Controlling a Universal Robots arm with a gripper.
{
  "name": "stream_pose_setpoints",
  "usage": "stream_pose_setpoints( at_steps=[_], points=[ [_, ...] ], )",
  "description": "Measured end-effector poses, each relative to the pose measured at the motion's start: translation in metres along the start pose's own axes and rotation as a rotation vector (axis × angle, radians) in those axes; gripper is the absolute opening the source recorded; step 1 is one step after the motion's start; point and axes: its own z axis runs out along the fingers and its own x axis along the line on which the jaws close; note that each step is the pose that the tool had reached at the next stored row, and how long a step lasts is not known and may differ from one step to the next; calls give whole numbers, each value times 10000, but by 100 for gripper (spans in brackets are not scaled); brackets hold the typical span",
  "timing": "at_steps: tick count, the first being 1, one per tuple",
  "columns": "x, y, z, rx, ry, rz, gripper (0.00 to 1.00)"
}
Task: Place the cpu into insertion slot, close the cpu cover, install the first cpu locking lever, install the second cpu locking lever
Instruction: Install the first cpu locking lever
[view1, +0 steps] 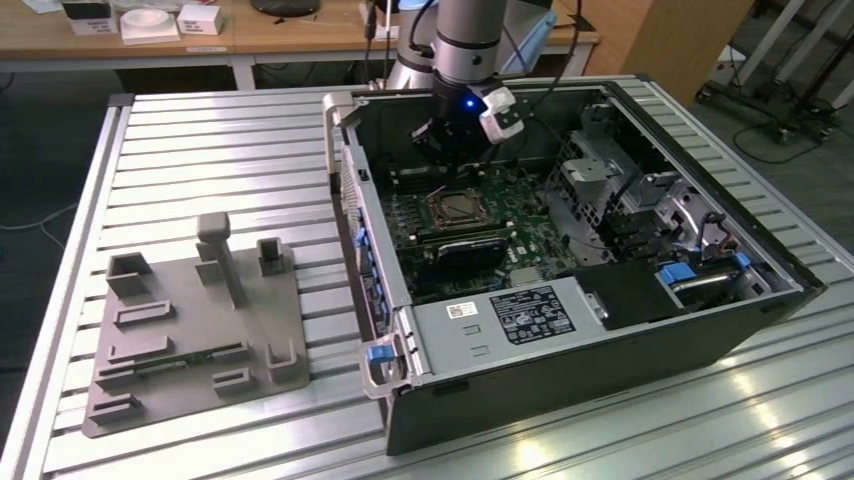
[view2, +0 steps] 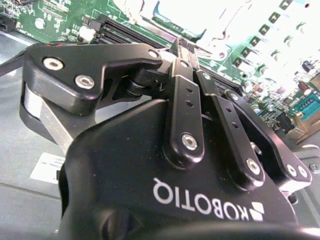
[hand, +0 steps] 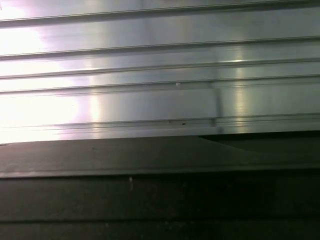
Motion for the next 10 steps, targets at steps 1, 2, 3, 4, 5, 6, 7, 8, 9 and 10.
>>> stream_pose_setpoints(
  at_steps=[1, 2, 3, 4, 5, 6, 7, 8, 9, 10],
  points=[
    [-10, 1, 1, 0, 0, 0, 10],
    [-20, 1, 2, -1, -1, 0, 10],
    [-28, 1, 3, -3, -2, 0, 10],
    [-35, 1, 4, -3, -2, 0, 10],
    [-40, 2, 5, -2, -2, 0, 10],
    [-45, 2, 7, -2, -1, 0, 10],
    [-51, 3, 10, -1, -1, 0, 10],
    [-58, 4, 12, 1, 0, 1, 10],
    [-66, 4, 15, 1, 0, 0, 10],
    [-73, 4, 19, 0, 0, 1, 10]
  ],
)
